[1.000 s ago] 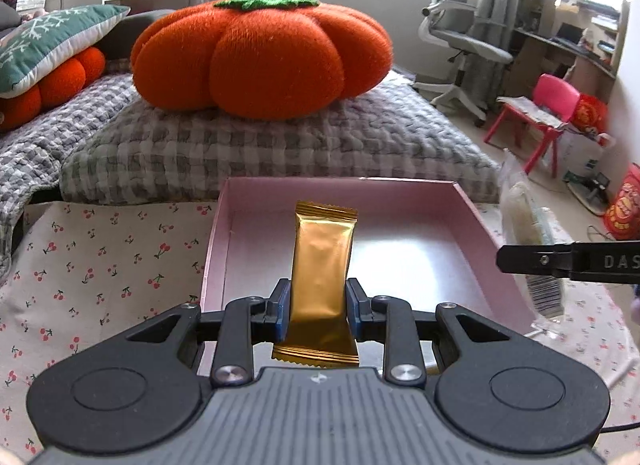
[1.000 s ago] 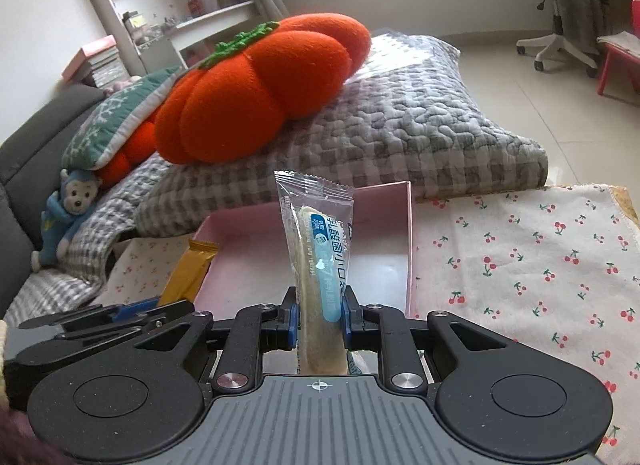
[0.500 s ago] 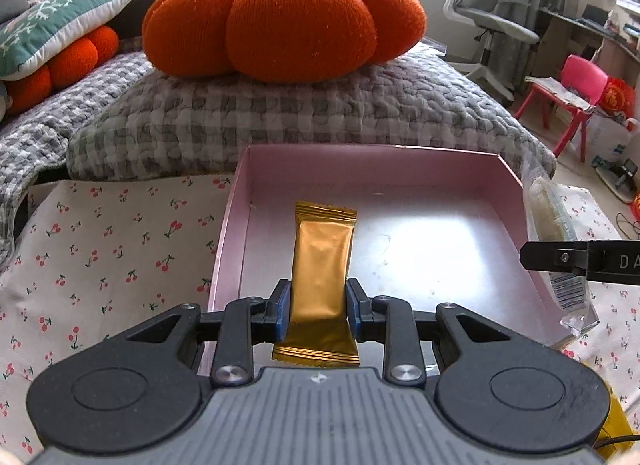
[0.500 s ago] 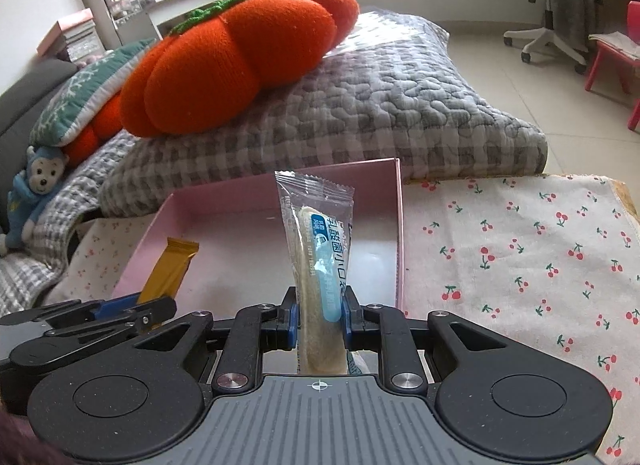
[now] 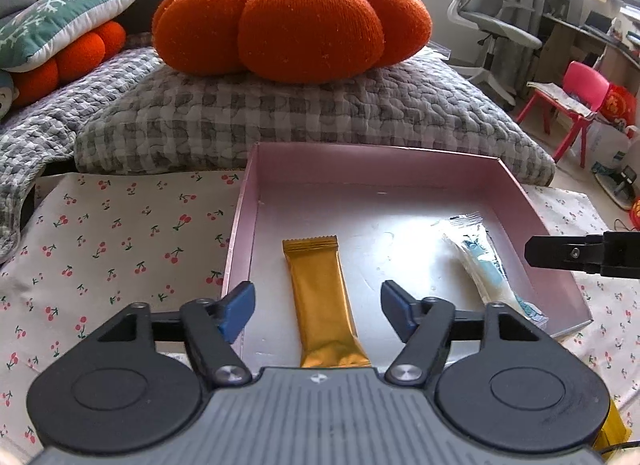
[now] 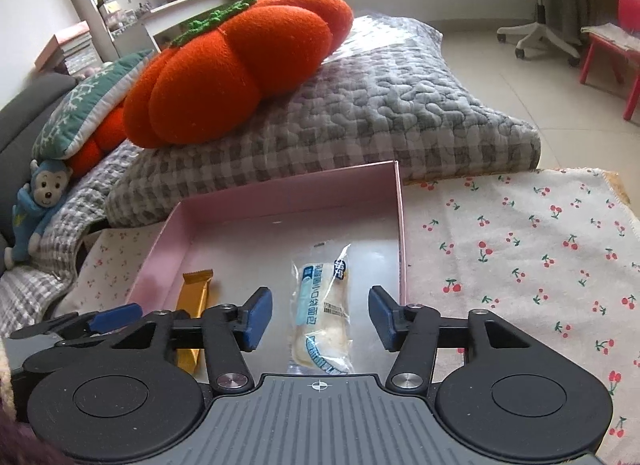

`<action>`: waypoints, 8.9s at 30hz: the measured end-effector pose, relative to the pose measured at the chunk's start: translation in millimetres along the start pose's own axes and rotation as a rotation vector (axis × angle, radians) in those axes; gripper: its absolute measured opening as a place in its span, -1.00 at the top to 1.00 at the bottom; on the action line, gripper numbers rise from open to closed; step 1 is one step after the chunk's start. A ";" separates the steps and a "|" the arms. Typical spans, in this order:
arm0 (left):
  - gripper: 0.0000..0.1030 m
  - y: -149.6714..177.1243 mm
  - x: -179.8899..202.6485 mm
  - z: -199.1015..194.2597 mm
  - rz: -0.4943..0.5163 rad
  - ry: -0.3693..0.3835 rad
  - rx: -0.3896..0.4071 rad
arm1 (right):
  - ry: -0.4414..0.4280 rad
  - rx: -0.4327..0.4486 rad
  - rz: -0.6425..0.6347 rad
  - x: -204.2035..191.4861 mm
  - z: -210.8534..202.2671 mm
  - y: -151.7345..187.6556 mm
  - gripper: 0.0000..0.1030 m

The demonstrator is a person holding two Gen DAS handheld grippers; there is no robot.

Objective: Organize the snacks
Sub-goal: 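Withdraw both tools from the box back toward the snack pile, then grasp the red wrapper with the left tool while the right tool grasps the yellow bag, then lower the red wrapper and yellow bag into the box and open both tools, then withdraw both tools from the box toward the remaining snacks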

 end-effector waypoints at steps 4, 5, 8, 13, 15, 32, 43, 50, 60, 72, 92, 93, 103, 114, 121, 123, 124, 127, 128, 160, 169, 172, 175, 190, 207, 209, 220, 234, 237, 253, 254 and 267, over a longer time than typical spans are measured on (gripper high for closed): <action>-0.55 -0.4 2.6 -7.7 -0.002 0.017 0.001 | 0.001 0.005 -0.005 -4.6 -11.0 1.4 -0.31; -0.58 -0.2 3.6 -10.2 -0.002 0.021 0.002 | 0.000 0.009 -0.009 -5.5 -14.1 1.9 -0.36; -0.71 0.9 5.5 -19.4 -0.001 0.034 0.010 | -0.005 0.021 -0.023 -8.9 -26.5 4.8 -0.54; -0.87 4.4 5.7 -35.9 0.009 0.032 0.020 | -0.005 0.029 -0.051 -13.1 -47.4 11.6 -0.69; -0.91 6.4 5.7 -41.4 0.015 0.038 0.016 | -0.007 0.031 -0.058 -14.0 -55.6 15.6 -0.73; -0.99 38.8 4.7 -79.5 0.133 0.015 -0.068 | -0.016 0.041 -0.122 -7.9 -103.5 57.0 -0.86; -0.99 80.4 -3.5 -89.8 0.086 0.026 -0.064 | 0.043 0.035 -0.179 14.1 -105.6 102.9 -0.92; -0.99 101.5 -10.3 -88.7 0.022 0.021 -0.072 | 0.097 0.026 -0.298 15.2 -98.4 128.3 -0.92; -0.95 118.3 -11.4 -83.4 -0.027 0.046 -0.055 | 0.167 -0.019 -0.420 17.7 -78.5 145.7 -0.92; -0.55 121.3 -4.9 -78.3 -0.032 0.090 -0.065 | 0.220 -0.046 -0.356 41.0 -61.1 134.3 -0.95; 0.25 121.2 -8.5 -79.2 -0.066 0.133 -0.088 | 0.171 -0.029 -0.344 30.0 -56.3 127.9 -0.05; 0.33 121.1 -8.6 -79.8 -0.066 0.132 -0.087 | 0.168 -0.031 -0.346 28.6 -56.5 128.0 0.03; 0.47 118.5 -3.3 -84.1 -0.043 0.145 -0.094 | 0.155 -0.046 -0.321 23.4 -64.0 126.6 0.20; 0.48 112.3 6.6 -98.7 -0.037 0.206 -0.096 | 0.140 -0.046 -0.289 15.8 -89.2 122.4 0.22; 0.48 109.8 17.7 -103.8 -0.011 0.236 -0.093 | 0.142 -0.053 -0.270 11.2 -97.7 120.8 0.22; 0.48 109.2 20.3 -104.9 -0.005 0.242 -0.092 | 0.144 -0.055 -0.272 9.7 -99.3 121.6 0.22; 0.48 108.8 21.4 -105.5 -0.003 0.245 -0.091 | 0.145 -0.056 -0.274 8.8 -100.0 122.1 0.22; 0.49 107.6 23.0 -106.0 0.001 0.255 -0.089 | 0.147 -0.058 -0.270 7.6 -102.5 122.5 0.22; 0.49 107.6 23.6 -106.6 0.002 0.257 -0.088 | 0.147 -0.058 -0.267 7.6 -103.5 122.1 0.22; 0.48 6.4 14.8 -64.1 0.030 0.235 0.103 | 0.057 0.001 -0.185 -44.3 -80.1 40.5 0.22; 0.48 -4.2 13.0 -25.5 -0.009 0.273 0.093 | 0.065 0.008 -0.196 -49.2 -36.9 12.6 0.22; 0.48 -3.3 10.7 -14.9 -0.018 0.285 0.073 | 0.069 -0.003 -0.173 -44.3 -21.8 5.1 0.22; 0.48 -1.9 10.2 -6.9 -0.023 0.297 0.059 | 0.072 -0.011 -0.152 -40.2 -9.4 -1.6 0.22; 0.46 9.8 2.1 17.9 -0.043 0.298 0.001 | 0.095 -0.053 -0.159 -40.8 42.1 -5.6 0.21; -0.42 4.0 8.1 5.0 -0.006 0.259 0.029 | 0.080 -0.031 -0.093 -36.9 34.4 -6.6 -0.43; -0.49 2.5 10.1 0.7 0.005 0.251 0.030 | 0.088 -0.028 -0.097 -35.8 27.8 -7.7 -0.43; -0.83 -2.5 16.6 -27.1 0.035 0.206 0.058 | 0.083 0.024 -0.095 -27.7 -27.1 -6.9 -0.68; -0.99 9.7 30.2 -66.7 0.086 0.157 0.077 | 0.043 0.039 -0.140 -14.5 -90.5 29.9 -0.78; -0.99 17.5 32.0 -74.3 0.089 0.150 0.080 | 0.040 0.040 -0.136 -11.4 -98.2 39.9 -0.79; -0.99 74.3 13.8 -96.5 0.045 0.106 0.079 | 0.034 0.077 -0.074 4.3 -111.8 98.5 -0.86; -0.99 78.8 11.8 -96.9 0.037 0.102 0.076 | 0.038 0.075 -0.075 5.2 -110.6 102.4 -0.86; -0.99 119.0 -4.6 -104.3 0.015 0.099 0.044 | 0.063 0.056 -0.168 5.3 -103.7 141.5 -0.91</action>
Point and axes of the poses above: each gripper's, at about its wrist camera, not at the fingertips, and z roughly the way its jaws point, x to its right, y to its underside, the point moved 1 cm from there along z, roughly the way its jaws point, and after that the axes turned 12 degrees about z, right-handed, at the moved point
